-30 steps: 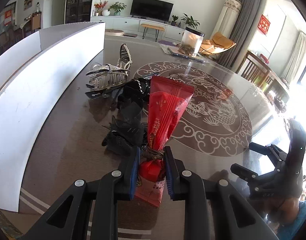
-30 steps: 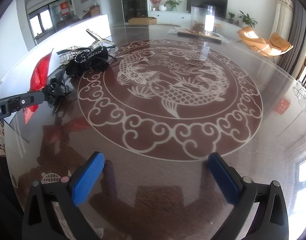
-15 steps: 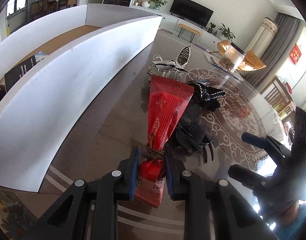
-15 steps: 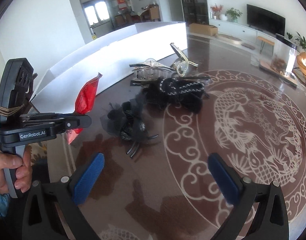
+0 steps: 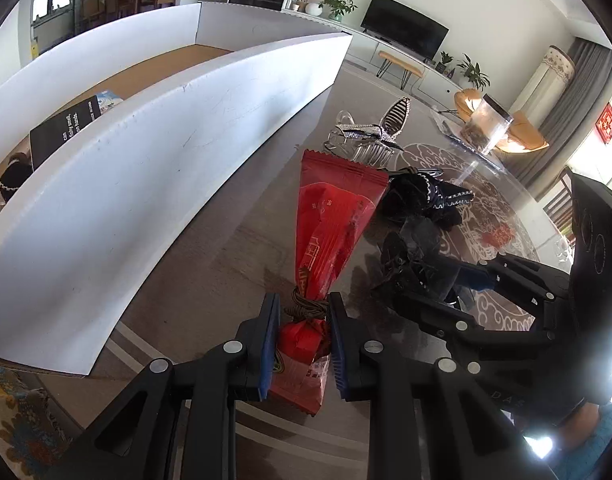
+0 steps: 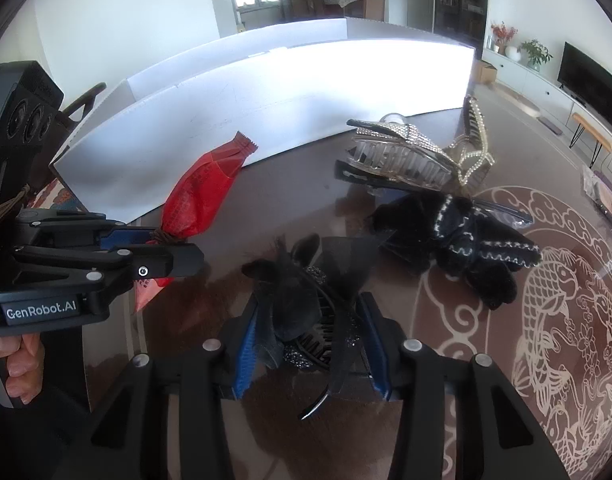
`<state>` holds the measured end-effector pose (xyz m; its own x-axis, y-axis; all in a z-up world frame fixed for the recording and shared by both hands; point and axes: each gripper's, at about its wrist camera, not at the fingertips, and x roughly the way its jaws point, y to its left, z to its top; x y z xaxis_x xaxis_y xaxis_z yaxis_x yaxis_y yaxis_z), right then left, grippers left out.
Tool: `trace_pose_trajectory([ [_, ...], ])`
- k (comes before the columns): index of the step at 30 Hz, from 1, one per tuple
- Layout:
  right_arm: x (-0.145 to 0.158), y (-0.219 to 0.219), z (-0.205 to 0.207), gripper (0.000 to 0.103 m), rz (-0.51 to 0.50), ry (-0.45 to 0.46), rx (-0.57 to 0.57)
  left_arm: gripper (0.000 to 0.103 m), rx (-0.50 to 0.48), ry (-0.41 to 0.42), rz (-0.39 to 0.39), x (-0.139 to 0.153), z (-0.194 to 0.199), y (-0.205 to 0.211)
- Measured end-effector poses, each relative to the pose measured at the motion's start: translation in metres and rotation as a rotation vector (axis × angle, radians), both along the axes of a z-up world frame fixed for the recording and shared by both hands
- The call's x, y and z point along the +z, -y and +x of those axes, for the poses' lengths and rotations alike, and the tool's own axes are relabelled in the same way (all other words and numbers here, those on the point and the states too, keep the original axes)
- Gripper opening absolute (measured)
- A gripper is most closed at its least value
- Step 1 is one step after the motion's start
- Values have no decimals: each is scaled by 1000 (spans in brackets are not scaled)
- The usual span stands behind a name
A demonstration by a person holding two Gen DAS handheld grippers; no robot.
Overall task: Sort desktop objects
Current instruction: 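Lift the red packet with the left tool while the right tool grasps the black hair clip, then carry the red packet and black clip into the white tray and open both tools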
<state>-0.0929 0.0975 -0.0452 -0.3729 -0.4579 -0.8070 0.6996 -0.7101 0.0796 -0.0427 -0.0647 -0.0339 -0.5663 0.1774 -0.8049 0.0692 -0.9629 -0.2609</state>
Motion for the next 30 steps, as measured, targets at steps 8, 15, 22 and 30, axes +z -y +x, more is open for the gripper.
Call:
trace_pose_trajectory([
  [8, 66, -38, 0, 47, -21, -40, -50, 23, -29, -108, 94, 55, 17, 2],
  [15, 143, 41, -38, 47, -122, -108, 20, 23, 105, -180, 78, 116, -4, 93],
  [22, 148, 174, -81, 47, -99, -156, 133, 23, 254, -71, 12, 103, -50, 204],
  [30, 73, 238, -133, 54, 17, -13, 104, 25, 290, 123, -65, 47, -84, 241],
])
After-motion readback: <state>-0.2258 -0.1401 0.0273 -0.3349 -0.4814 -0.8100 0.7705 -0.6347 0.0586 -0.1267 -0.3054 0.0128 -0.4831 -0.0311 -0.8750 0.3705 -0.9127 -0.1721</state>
